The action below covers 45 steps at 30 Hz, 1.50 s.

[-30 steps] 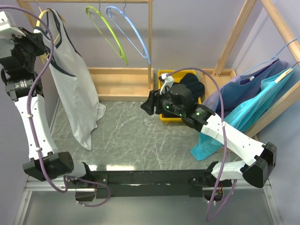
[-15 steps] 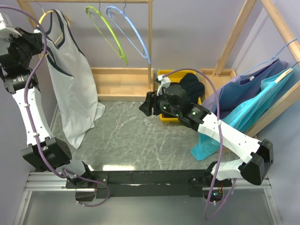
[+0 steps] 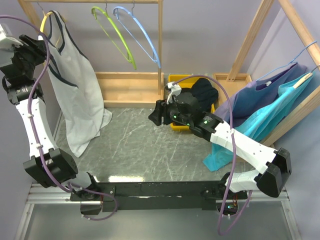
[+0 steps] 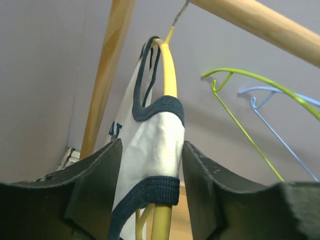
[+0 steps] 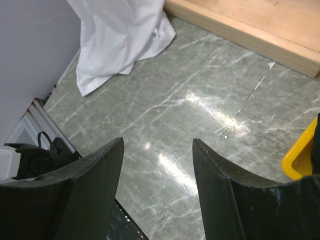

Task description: Place the tank top on the hanger

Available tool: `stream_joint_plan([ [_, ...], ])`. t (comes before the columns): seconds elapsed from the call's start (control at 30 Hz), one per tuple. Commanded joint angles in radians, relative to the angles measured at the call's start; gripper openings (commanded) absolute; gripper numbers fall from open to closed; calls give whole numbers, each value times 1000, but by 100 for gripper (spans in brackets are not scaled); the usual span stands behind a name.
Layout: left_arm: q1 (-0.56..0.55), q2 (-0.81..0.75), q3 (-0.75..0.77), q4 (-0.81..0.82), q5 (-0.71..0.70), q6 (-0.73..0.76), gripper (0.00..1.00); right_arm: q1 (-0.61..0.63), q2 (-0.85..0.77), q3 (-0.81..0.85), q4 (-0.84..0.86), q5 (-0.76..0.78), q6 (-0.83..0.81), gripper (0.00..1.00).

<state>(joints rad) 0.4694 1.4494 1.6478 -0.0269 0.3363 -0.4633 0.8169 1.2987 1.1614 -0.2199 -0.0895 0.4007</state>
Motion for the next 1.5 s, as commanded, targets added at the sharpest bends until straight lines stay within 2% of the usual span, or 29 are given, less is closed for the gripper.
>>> stream_joint_plan([
  [0.0, 11, -60, 7, -7, -45, -17, 61, 11, -9, 0, 39, 22, 1, 65],
  [0.03, 11, -64, 10, -13, -51, -20, 72, 11, -7, 0, 36, 23, 0, 66],
  [0.27, 9, -126, 52, -50, -83, -34, 99, 11, -13, -11, 42, 36, 0, 68],
  [0.37, 11, -141, 102, -90, -76, -52, 99, 13, -19, -16, 40, 42, 1, 69],
  [0.47, 8, -147, 147, -96, -2, -107, 99, 13, -38, -29, 45, 62, 0, 72],
  [0.57, -43, -156, 194, -122, -5, -94, 99, 13, -59, -37, 45, 85, -2, 74],
  [0.7, -259, -164, 233, -185, -120, -15, 99, 11, -113, -61, 31, 135, 3, 77],
  [0.77, -319, -193, 169, -168, -152, -15, 99, 11, -134, -80, 22, 180, 7, 80],
  [0.8, -389, -205, 138, -166, -175, -11, 99, 11, -160, -89, 21, 194, 9, 82],
  [0.87, -461, -259, 19, -142, -227, 0, 99, 13, -193, -124, 24, 218, 21, 83],
  [0.97, -593, -349, -201, -78, -250, -23, 100, 13, -263, -186, 34, 266, 41, 93],
  [1.0, -679, -366, -254, -71, -285, -26, 99, 13, -295, -199, 34, 290, 44, 95],
  [1.07, -777, -399, -409, -64, -333, -49, 99, 13, -325, -229, 28, 316, 50, 96],
  [1.1, -884, -408, -468, -23, -383, -60, 99, 13, -349, -238, 24, 332, 53, 100],
  [1.13, -938, -415, -577, -1, -405, -72, 99, 11, -360, -252, 21, 359, 58, 100],
  [1.23, -1141, -408, -751, 59, -508, -132, 99, 11, -395, -279, 10, 396, 67, 100],
  [1.3, -1262, -396, -816, 84, -537, -173, 99, 11, -420, -299, 11, 407, 75, 100],
  [1.37, -1313, -367, -865, 85, -529, -192, 99, 10, -440, -327, 8, 425, 85, 100],
  [1.47, -1365, -343, -856, -11, -577, -274, 99, 11, -487, -356, 5, 421, 89, 100],
])
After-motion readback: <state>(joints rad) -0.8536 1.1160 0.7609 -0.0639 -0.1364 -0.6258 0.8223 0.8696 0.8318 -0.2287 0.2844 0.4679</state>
